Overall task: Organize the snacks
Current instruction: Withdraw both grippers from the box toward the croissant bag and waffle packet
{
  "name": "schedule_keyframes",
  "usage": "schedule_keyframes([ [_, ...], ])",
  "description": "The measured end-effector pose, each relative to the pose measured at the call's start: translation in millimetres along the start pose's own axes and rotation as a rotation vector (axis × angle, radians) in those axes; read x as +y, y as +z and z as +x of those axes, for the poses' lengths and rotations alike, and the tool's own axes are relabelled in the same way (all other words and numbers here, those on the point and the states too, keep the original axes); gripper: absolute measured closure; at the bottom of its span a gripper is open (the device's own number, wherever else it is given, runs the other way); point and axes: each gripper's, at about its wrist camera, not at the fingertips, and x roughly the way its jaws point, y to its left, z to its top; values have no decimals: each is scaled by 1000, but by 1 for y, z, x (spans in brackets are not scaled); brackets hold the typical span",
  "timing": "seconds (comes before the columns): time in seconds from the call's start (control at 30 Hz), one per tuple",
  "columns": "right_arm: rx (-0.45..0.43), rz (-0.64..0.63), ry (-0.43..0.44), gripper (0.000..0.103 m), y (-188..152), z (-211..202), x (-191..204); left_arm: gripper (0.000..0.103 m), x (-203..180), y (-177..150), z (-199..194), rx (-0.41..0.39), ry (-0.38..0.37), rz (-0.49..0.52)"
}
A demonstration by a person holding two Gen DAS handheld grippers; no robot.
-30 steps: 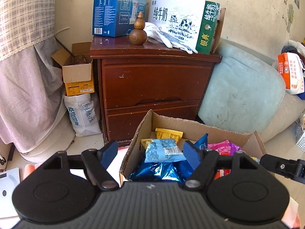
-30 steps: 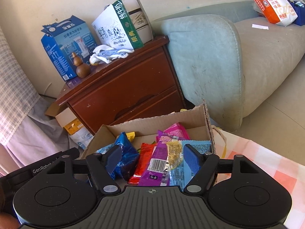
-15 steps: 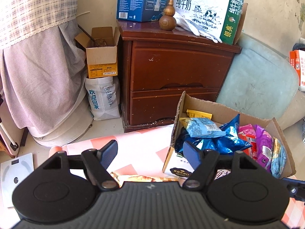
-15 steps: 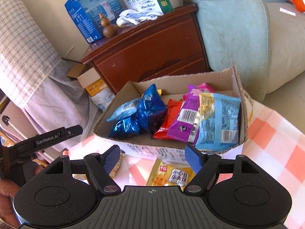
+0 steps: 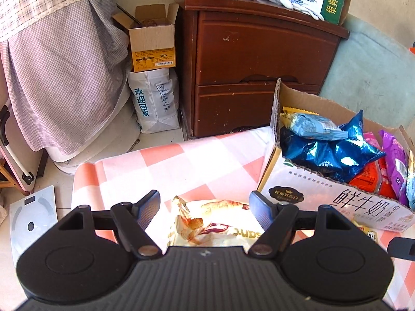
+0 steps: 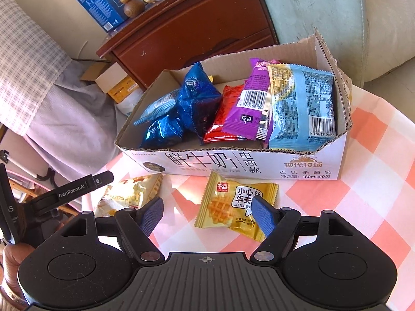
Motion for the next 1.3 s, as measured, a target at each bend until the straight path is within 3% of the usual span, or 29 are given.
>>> schedule_keyframes([
  [0.2, 7, -7, -44, 27, -5, 14, -4, 28, -2, -13, 4, 48, -35, 10],
  [0.43, 13, 0, -60, 27, -9, 26, -7, 28, -7, -26, -9, 64, -61, 95],
  [0.67, 19, 7, -83, 27, -10, 37, -9, 27, -2, -41, -21, 139, -107, 122],
  [0.77, 37, 2, -63, 22, -12, 40, -7, 29, -4, -51, -23, 166, -90, 169],
  [0.97, 85, 9, 70, 23, -11, 36, 3, 29, 9, -47, -37, 105, -91, 166],
  [1.13, 29, -24, -14, 23, -7, 32, 8, 29, 16, -34, -40, 48, -111, 98],
  [1.23, 18, -30, -92, 23, -7, 39, 7, 29, 9, -32, -36, 33, -122, 127],
  [1.3, 14, -16, -99, 23, -7, 43, 8, 29, 3, -31, -31, 35, -128, 149],
])
